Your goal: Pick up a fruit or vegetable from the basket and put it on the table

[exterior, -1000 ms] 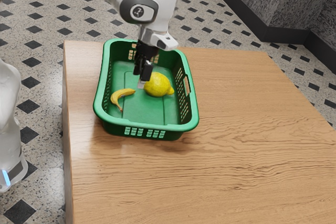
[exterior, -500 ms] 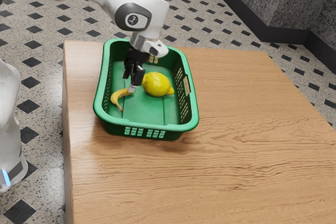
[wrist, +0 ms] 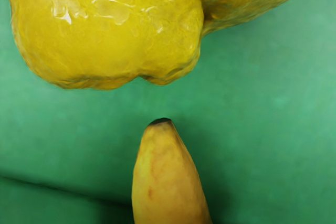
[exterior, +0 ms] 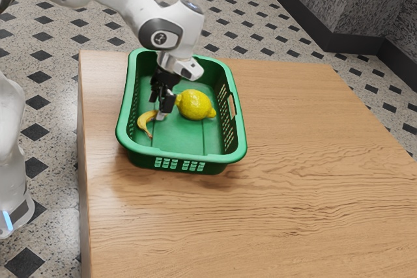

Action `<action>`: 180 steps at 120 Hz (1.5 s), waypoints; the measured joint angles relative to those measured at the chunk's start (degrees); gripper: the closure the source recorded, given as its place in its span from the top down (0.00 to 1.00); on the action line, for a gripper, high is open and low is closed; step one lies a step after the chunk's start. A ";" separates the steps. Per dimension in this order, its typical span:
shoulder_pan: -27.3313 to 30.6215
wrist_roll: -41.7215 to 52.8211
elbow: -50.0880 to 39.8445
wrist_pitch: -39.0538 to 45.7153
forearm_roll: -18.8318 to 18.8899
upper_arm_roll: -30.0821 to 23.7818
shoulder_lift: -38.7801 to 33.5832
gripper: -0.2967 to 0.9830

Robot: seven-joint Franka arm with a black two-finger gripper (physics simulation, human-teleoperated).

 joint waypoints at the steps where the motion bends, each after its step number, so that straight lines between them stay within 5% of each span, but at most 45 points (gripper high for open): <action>1: 0.00 -0.01 -0.07 0.06 0.01 0.01 -0.01 0.76; 106: -0.01 -0.94 -2.32 2.01 -0.57 0.11 -0.03 0.66; 148: -0.01 -1.80 -2.32 2.78 -0.52 0.15 -0.05 0.39; 180: -0.01 -2.95 -1.83 2.02 -0.46 0.13 -0.58 0.34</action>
